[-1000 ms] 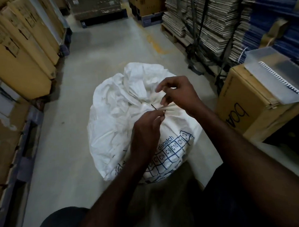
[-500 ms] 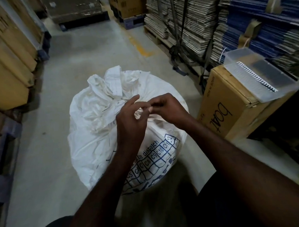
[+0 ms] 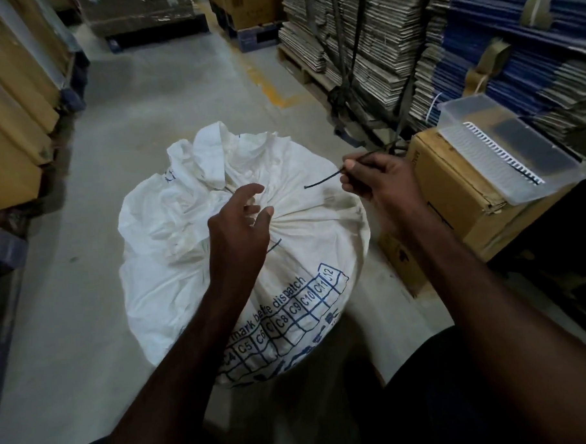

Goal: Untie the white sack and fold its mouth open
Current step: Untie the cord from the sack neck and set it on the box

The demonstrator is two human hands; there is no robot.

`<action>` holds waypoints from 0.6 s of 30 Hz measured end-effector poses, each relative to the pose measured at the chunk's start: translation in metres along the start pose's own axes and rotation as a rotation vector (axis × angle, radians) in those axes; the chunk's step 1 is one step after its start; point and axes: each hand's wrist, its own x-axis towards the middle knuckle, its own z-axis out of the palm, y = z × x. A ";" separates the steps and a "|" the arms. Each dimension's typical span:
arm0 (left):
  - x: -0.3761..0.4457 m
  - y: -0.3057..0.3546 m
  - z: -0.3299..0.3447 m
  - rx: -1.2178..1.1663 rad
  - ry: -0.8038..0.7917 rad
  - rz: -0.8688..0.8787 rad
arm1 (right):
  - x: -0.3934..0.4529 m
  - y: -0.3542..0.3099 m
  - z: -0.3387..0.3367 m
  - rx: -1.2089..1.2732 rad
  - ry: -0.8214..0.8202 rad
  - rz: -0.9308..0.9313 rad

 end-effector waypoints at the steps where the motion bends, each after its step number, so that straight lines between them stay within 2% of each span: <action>1: 0.000 0.001 0.003 -0.019 -0.015 -0.012 | -0.003 -0.002 0.001 -0.005 -0.036 0.009; 5: -0.007 0.012 0.023 -0.112 -0.157 -0.003 | -0.014 -0.009 0.007 -0.035 -0.167 0.046; 9: -0.020 0.031 0.038 -0.106 -0.257 0.028 | -0.020 -0.012 0.009 -0.074 -0.203 0.047; 14: -0.030 0.038 0.051 -0.154 -0.278 -0.017 | -0.025 -0.016 0.007 -0.146 -0.198 0.039; 18: -0.028 0.036 0.060 -0.289 -0.272 -0.163 | -0.033 -0.020 0.002 -0.244 -0.248 0.092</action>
